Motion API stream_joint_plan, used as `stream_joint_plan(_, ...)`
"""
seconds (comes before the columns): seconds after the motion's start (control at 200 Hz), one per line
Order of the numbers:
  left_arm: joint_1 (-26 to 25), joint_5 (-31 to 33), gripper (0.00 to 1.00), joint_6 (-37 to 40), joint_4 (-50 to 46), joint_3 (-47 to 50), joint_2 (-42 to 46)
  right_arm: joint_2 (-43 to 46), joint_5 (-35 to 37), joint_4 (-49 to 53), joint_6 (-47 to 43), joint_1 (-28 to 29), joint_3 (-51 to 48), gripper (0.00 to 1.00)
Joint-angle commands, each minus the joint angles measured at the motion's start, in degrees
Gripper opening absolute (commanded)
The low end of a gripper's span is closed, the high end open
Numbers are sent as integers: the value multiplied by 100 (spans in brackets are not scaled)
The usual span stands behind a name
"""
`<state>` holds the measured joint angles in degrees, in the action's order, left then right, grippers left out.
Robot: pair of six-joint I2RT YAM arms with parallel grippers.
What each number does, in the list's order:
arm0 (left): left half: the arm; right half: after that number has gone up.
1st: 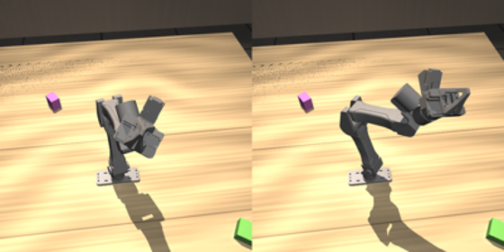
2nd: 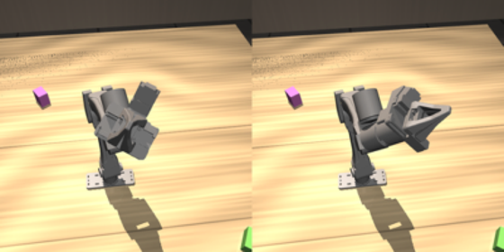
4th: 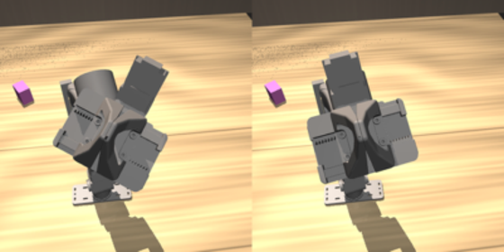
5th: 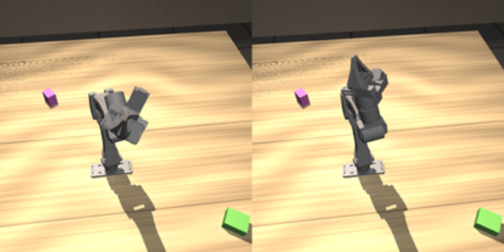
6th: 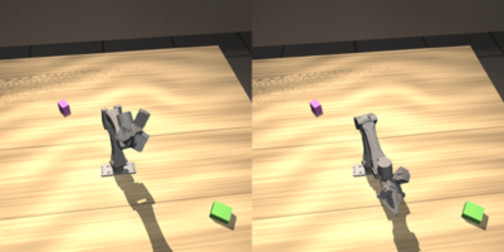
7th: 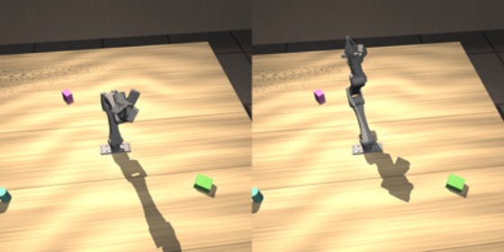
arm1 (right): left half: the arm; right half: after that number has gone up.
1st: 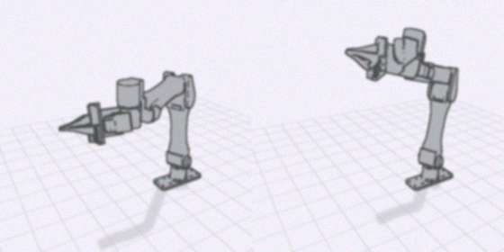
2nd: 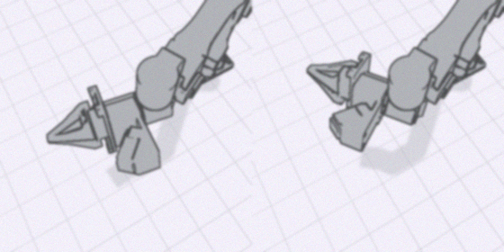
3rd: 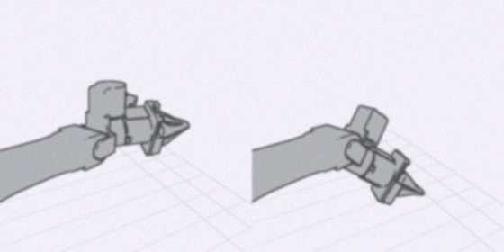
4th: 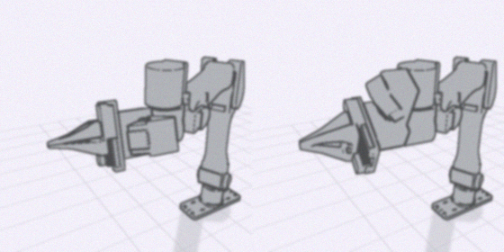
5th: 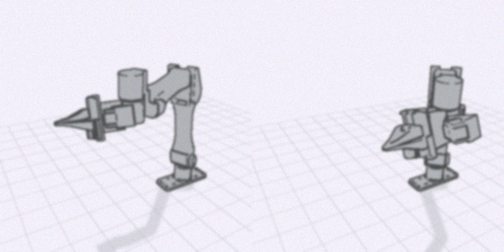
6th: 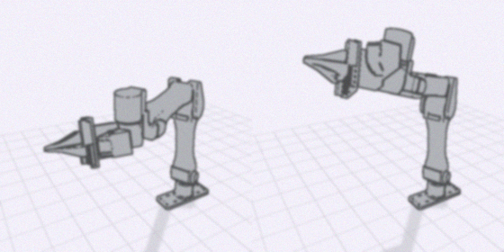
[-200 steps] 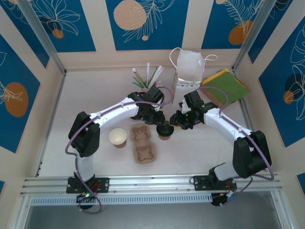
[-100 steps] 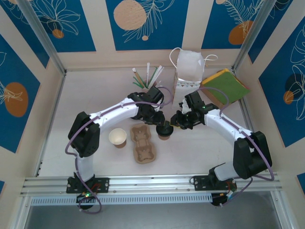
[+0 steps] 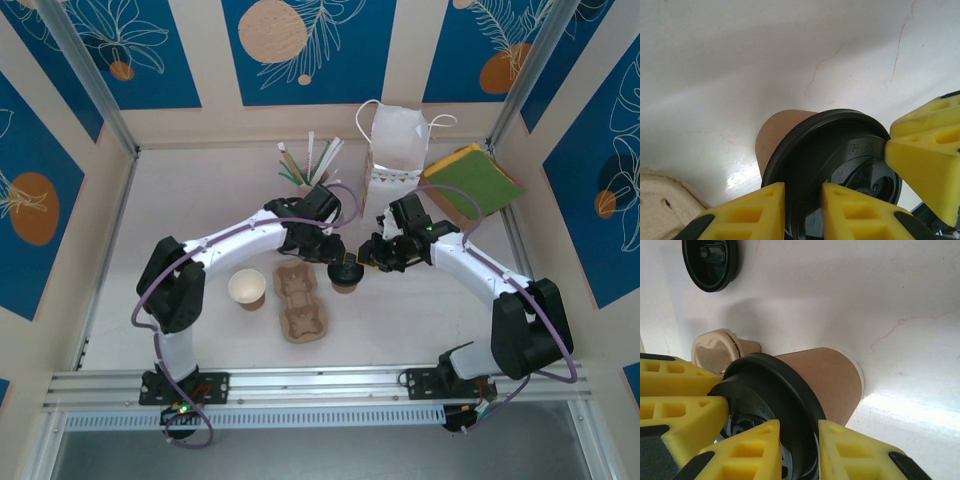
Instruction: Pack the takeout coffee
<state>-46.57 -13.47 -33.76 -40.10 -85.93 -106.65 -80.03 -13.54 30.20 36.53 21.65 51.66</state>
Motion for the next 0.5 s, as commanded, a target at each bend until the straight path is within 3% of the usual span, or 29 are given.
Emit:
stream_joint_plan(0.0,-190,187,23,-13,-817,120,-295,-245,273,625,25,82,-134,23)
stream_joint_plan(0.2,-161,90,25,14,-1021,-650,-292,-125,206,776,-54,85,429,29)
stream_joint_plan(0.33,-149,99,34,74,-1211,-1127,-347,-134,165,877,-67,135,701,34)
stream_joint_plan(0.495,-151,189,37,93,-1375,-1224,-200,28,213,1003,-25,248,702,44)
